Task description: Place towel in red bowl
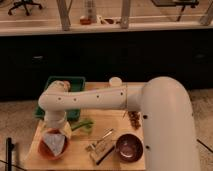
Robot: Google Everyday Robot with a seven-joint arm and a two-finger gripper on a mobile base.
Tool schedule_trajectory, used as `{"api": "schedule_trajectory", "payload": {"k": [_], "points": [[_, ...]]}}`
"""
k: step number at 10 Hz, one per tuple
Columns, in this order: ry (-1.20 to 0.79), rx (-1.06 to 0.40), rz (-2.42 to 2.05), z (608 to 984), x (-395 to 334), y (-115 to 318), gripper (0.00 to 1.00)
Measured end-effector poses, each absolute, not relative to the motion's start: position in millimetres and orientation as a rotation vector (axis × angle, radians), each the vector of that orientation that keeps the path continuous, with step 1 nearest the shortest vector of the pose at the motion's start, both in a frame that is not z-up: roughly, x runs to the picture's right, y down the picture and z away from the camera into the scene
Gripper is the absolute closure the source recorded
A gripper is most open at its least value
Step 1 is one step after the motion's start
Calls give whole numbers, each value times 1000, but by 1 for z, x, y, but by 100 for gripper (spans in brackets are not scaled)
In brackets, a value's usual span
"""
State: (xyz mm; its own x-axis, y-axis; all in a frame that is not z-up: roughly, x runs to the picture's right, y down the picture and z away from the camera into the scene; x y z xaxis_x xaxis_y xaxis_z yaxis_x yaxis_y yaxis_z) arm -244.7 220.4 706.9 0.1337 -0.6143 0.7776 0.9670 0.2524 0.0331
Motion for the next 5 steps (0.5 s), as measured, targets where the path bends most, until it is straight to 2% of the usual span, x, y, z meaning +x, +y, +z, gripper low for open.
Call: {"api": "schedule_trajectory", "payload": {"k": [5], "points": [[-777, -559, -1236, 707, -245, 220, 20]]}}
